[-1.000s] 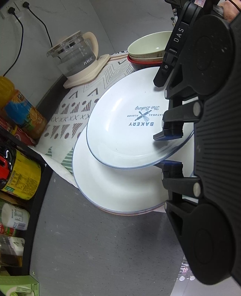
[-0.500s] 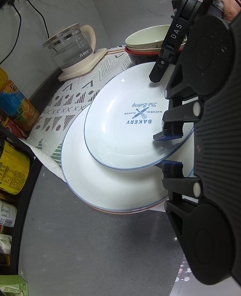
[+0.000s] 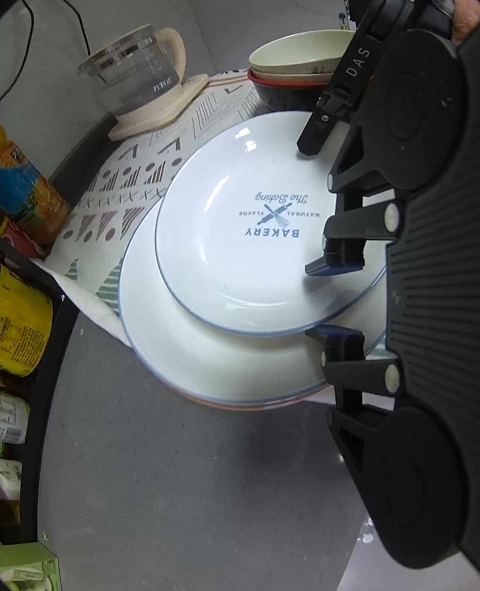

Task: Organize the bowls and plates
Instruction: 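Lower the 'BAKERY' plate onto the 'Sweet' plate and open both grippers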

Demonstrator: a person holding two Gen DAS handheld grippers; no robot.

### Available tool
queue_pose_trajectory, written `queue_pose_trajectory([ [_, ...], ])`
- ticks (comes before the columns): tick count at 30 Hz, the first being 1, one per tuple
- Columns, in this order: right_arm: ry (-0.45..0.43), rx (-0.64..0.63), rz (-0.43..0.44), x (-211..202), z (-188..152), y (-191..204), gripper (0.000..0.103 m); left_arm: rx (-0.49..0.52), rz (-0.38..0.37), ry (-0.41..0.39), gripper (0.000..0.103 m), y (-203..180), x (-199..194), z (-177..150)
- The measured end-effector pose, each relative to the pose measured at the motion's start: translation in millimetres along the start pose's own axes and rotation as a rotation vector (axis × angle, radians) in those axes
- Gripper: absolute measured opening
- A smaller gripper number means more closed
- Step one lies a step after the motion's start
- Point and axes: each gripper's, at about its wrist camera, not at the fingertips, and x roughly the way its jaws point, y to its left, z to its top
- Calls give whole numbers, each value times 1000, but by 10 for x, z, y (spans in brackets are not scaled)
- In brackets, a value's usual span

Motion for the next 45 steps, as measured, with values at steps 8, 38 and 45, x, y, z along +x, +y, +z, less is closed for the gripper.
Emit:
queue_pose_trajectory([
  [8,4,-6,-12,25,37,-15,10,-11,23,-36,51,15,-199,106],
  [38,32,-111,-39,214,13,40,25,-40,182,-103,67,214,-146,177],
  [45,47,-114,-34,296,21,50,25,-43,142,-112,36,269,-153,197],
])
